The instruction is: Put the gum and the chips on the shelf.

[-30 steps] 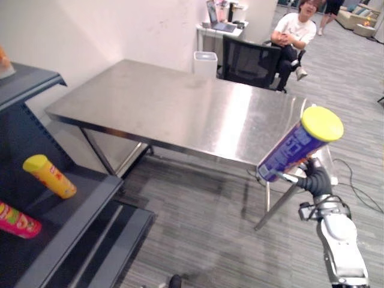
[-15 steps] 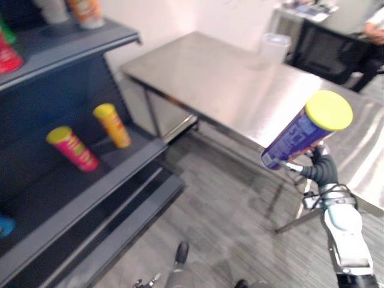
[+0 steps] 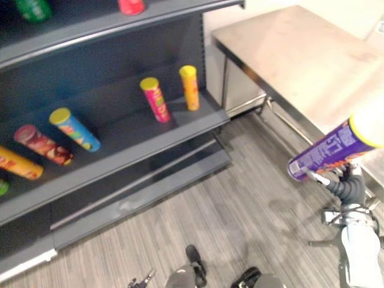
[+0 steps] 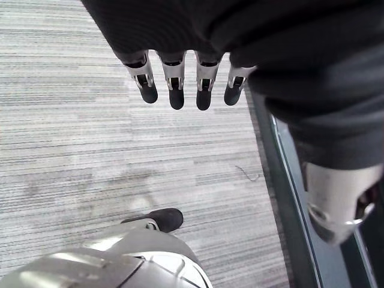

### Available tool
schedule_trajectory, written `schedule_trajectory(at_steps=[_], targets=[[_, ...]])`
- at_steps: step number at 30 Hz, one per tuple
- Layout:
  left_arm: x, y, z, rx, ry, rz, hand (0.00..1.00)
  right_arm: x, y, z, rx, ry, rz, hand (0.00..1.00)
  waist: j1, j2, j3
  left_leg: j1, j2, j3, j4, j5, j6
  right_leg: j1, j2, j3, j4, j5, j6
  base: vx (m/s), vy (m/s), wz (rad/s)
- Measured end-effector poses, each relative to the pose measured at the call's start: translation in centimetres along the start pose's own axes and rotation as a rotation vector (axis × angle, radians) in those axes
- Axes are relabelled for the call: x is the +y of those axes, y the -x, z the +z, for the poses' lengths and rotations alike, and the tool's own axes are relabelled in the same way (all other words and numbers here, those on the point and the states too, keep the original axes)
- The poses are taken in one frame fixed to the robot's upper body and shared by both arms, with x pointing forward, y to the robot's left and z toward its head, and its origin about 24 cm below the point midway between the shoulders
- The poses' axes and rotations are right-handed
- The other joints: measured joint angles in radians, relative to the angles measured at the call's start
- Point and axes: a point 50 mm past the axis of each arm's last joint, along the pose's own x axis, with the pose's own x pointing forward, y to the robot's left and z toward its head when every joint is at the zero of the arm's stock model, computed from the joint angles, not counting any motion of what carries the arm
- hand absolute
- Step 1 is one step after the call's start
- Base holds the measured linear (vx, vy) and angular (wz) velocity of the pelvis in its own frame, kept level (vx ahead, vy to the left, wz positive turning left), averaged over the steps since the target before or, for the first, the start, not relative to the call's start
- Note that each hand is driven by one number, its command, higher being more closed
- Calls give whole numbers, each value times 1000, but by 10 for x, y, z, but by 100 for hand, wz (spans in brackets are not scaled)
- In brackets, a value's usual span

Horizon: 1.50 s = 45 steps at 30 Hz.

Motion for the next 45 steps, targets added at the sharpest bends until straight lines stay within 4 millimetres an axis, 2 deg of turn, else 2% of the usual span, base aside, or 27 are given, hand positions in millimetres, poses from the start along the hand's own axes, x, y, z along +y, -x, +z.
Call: schedule_trajectory(at_steps=[3,5,6,7,9,10,11,12,13,14,15,16,17,18,19,20,21,22,23,25,27,29,36,39,41,42,45], targets=[[3,1,-6,18,-2,11,0,16,-5,2,-14,-31,55,100,16,5,3,-4,-17,-24,-6,10,4,-1,5,11,-17,11,11,-13,107,27],[9,4,-18,59,-1,32,0,31,-8,6,-32,-58,107,100,39,3,6,-21,-6,-19,87,-44,19,-1,-5,46,-8,12,13,43,87,-20],[13,7,-30,101,-6,45,0,37,-8,7,-37,-72,130,100,46,3,6,-24,4,-4,156,-95,21,2,-23,70,17,5,17,50,86,-31],[15,9,-37,124,-11,49,0,39,-8,7,-35,-79,133,100,45,2,6,-23,6,3,188,-120,24,3,-38,79,38,-3,24,54,97,-27],[18,13,-49,177,-33,53,0,33,2,-2,13,-71,117,100,28,-3,7,-19,-11,1,275,-200,41,28,-106,91,117,-27,33,84,115,6],[18,12,-48,175,-48,51,0,28,9,-8,49,-59,105,100,21,-10,11,-15,-33,-9,282,-220,51,35,-135,99,170,-22,7,80,131,44],[18,12,-46,170,-64,48,0,25,16,-14,90,-50,99,100,3,-14,14,-8,-54,-28,291,-233,71,10,-172,163,257,-13,-97,87,159,73],[18,10,-41,149,-88,42,0,23,24,-22,147,-53,84,100,-29,-13,19,1,-72,-65,301,-243,86,-78,-180,358,376,38,-209,108,156,85],[19,8,-35,130,-101,40,0,23,28,-25,171,-62,73,100,-40,-13,22,2,-77,-86,303,-245,89,-118,-156,479,413,46,-188,152,108,90],[20,4,-24,93,-116,38,0,23,33,-29,197,-75,65,100,-55,-18,25,1,-79,-116,303,-246,90,-156,-92,613,424,23,-144,154,35,76],[18,0,-7,36,-132,29,0,23,36,-30,206,-82,62,100,-55,-17,33,1,-81,-144,302,-243,86,-191,-12,745,392,-12,-96,152,12,76],[14,-3,7,-17,-146,14,0,23,36,-28,200,-84,59,100,-54,-19,35,-2,-88,-173,299,-236,76,-217,65,851,313,-37,-69,120,-1,63],[10,-4,15,-44,-154,4,0,22,36,-27,194,-83,57,100,-57,-20,36,-3,-96,-193,296,-234,75,-226,103,910,264,-43,-59,112,-21,89],[3,-6,28,-89,-173,-20,0,20,36,-24,183,-79,51,100,-74,-19,38,-4,-112,-241,293,-231,70,-232,179,1047,178,-46,-22,122,-48,128],[-4,-7,37,-127,-193,-42,0,17,37,-19,167,-74,44,100,-85,-23,38,-5,-137,-280,297,-231,67,-229,229,1167,113,-28,10,129,-69,140],[-7,-7,42,-148,-197,-53,0,16,38,-16,157,-70,40,100,-84,-32,41,-2,-154,-299,304,-232,65,-228,230,1193,99,-17,27,191,-169,160],[-16,-6,53,-189,-203,-76,0,14,38,-9,128,-64,41,100,-80,-60,48,-3,-191,-349,334,-240,57,-224,206,1189,110,-24,73,177,-181,118],[-19,-6,54,-197,-196,-87,0,15,35,-7,113,-64,47,100,-76,-56,57,-5,-192,-368,345,-244,51,-216,205,1177,114,-34,76,198,-220,122],[-25,-4,53,-199,-184,-99,0,18,30,-2,81,-65,71,100,-67,-38,65,-30,-182,-412,361,-242,43,-207,216,1134,99,-38,73,105,-136,58],[-28,-3,50,-190,-172,-106,0,22,22,3,45,-79,91,100,-51,-34,74,-44,-175,-450,345,-224,24,-202,220,1093,73,-38,72,87,-181,65],[-26,-3,46,-175,-154,-101,0,22,15,6,21,-100,109,100,-45,-32,75,-49,-167,-500,310,-199,8,-188,230,1044,41,-29,57,57,-183,67],[-24,-3,41,-158,-150,-101,0,23,3,12,-23,-92,131,100,-22,-32,75,-33,-156,-536,244,-163,-12,-169,241,1007,-1,-15,35,41,-156,40],[-19,-3,24,-88,-182,-115,0,51,-50,15,-75,-76,286,100,-18,-16,85,-2,-146,-603,71,-59,-28,-156,247,943,-61,11,10,-15,-101,26],[-24,-3,23,-90,-231,-137,0,68,-87,30,-121,-60,353,100,-14,7,114,-2,-146,-628,28,-23,-28,-161,246,921,-70,18,7,-38,-32,20],[-27,-2,26,-104,-244,-151,0,71,-114,42,-148,-51,337,100,7,22,134,-7,-145,-635,11,-3,-31,-183,247,917,-65,22,5,-30,-26,18],[-30,-2,29,-122,-252,-161,0,66,-138,56,-165,-50,298,100,18,40,151,-27,-145,-653,-2,18,-33,-203,247,903,-65,28,3,-15,-26,22],[-36,-1,38,-157,-261,-180,0,49,-176,83,-189,-30,184,100,41,70,199,-55,-145,-681,-4,39,-40,-221,246,878,-61,31,1,-32,-23,29]])
